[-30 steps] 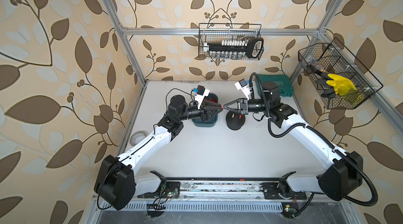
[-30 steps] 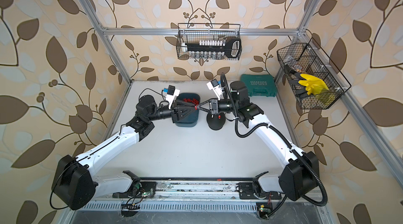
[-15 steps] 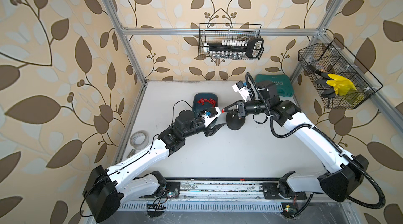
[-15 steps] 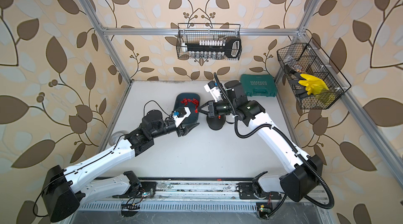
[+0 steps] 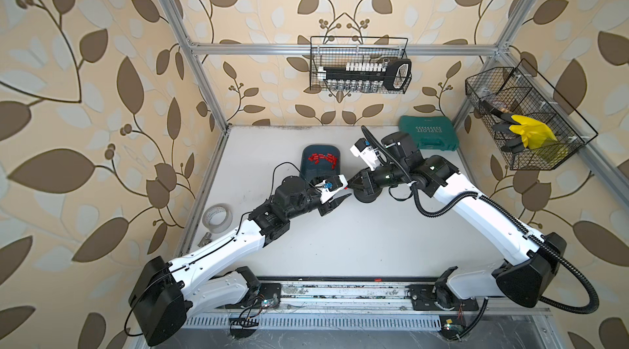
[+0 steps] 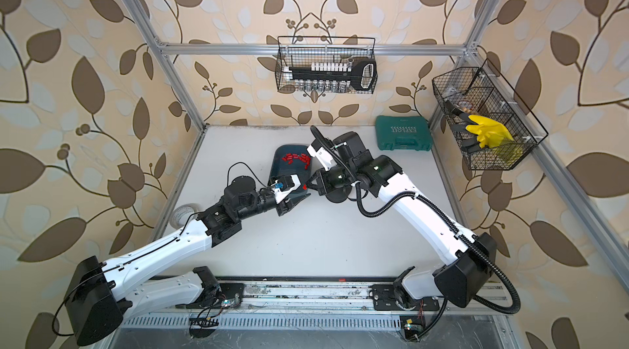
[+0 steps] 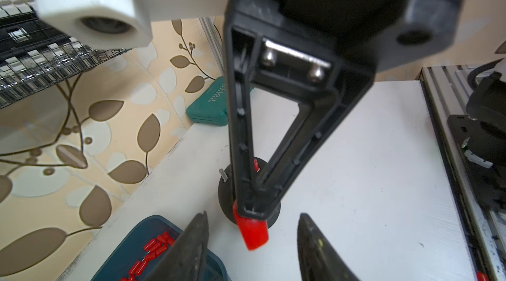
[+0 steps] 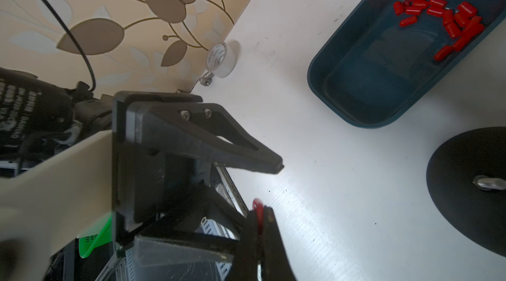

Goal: Cover the protruding screws with screw protection sleeves
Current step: Pick up the screw protection sleeve from the storage box.

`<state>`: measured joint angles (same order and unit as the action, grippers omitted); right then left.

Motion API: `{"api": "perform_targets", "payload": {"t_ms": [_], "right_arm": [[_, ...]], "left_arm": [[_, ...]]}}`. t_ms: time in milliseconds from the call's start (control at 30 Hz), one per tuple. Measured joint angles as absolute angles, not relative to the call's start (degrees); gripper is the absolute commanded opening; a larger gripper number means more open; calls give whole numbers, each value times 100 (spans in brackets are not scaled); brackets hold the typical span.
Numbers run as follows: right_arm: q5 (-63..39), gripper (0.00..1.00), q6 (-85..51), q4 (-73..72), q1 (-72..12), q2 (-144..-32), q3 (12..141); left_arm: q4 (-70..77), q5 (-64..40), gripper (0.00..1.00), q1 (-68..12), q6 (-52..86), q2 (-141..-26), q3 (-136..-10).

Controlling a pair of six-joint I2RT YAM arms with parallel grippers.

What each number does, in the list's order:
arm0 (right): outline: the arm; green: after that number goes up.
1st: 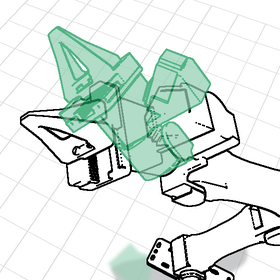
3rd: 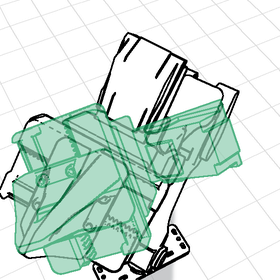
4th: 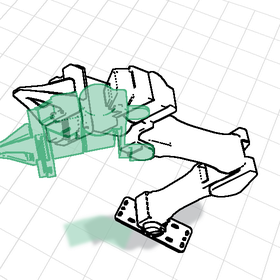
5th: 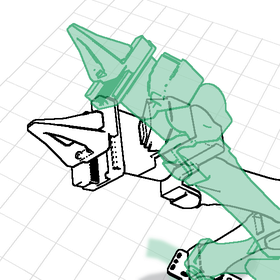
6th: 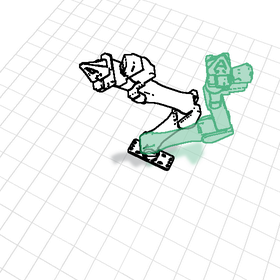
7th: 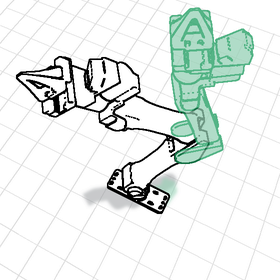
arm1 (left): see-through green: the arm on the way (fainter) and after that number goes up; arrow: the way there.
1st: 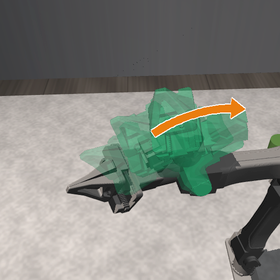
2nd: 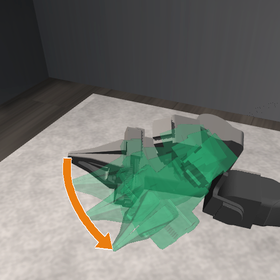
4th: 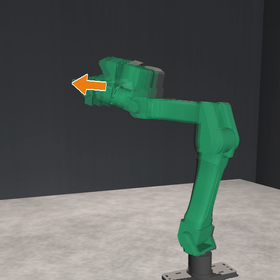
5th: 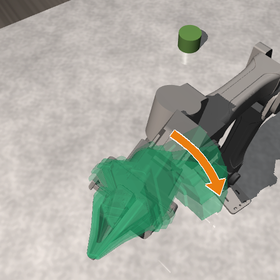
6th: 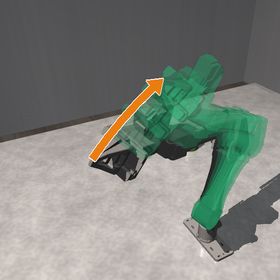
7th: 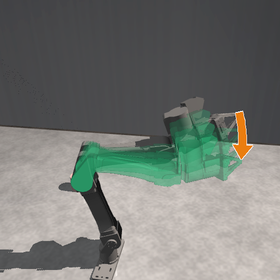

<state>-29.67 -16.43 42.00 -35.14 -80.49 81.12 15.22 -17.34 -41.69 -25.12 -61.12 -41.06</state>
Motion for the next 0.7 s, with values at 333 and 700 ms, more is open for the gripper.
{"api": "perform_targets", "payload": {"t_ms": [333,700], "right_arm": [[-2891,3,-1601,4226,-3562,-8053,8132],[-2897,3,-1623,4228,-3568,-8053,8132]], "left_arm": [[1516,-1802,33,-4169,-2495,-6090,-4106],[1431,-1857,18,-4156,-2471,-6215,-4145]]}}
